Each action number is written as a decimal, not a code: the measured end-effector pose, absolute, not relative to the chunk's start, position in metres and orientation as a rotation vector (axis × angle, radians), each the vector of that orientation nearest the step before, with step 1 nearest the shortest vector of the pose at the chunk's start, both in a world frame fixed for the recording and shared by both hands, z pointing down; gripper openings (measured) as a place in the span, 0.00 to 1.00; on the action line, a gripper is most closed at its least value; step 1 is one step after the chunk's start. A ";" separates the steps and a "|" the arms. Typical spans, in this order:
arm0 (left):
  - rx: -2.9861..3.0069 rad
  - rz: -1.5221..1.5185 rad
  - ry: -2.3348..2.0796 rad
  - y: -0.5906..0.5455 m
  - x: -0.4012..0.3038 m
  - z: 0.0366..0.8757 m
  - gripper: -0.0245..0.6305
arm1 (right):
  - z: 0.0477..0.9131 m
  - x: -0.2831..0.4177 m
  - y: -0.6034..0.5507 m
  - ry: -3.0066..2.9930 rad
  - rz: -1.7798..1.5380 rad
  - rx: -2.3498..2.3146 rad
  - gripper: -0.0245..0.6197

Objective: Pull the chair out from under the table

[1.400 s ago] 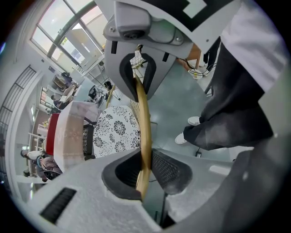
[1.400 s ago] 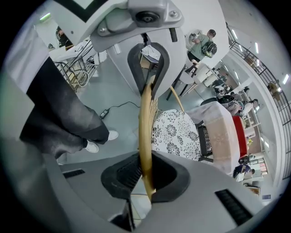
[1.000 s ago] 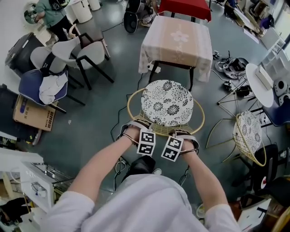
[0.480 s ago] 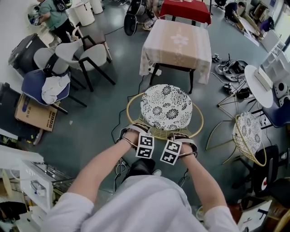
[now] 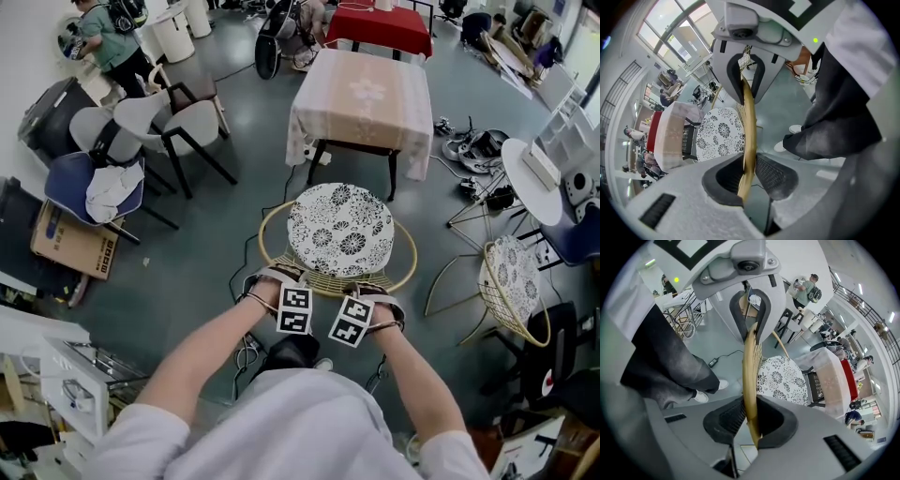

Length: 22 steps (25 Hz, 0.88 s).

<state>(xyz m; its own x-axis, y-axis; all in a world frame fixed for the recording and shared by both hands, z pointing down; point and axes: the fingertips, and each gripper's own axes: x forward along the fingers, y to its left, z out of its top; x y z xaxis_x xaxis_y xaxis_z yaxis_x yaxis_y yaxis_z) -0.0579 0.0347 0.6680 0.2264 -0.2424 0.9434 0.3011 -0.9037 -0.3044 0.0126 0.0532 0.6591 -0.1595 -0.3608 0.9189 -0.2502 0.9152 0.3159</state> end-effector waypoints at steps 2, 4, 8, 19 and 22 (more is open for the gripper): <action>-2.106 -1.710 -0.038 0.035 -0.058 0.665 0.15 | 0.657 0.013 0.053 -1.764 -0.076 0.482 0.11; -2.126 -1.699 -0.018 0.036 -0.059 0.661 0.15 | 0.651 0.013 0.053 -1.787 -0.047 0.506 0.13; -2.195 -1.671 0.040 0.037 -0.057 0.652 0.15 | 0.642 0.016 0.054 -1.831 0.021 0.570 0.18; -2.343 -1.550 0.212 0.042 -0.045 0.618 0.15 | 0.619 0.023 0.061 -1.887 0.102 0.743 0.16; -2.402 -1.502 0.261 0.047 -0.037 0.608 0.15 | 0.606 0.025 0.061 -1.913 0.134 0.809 0.13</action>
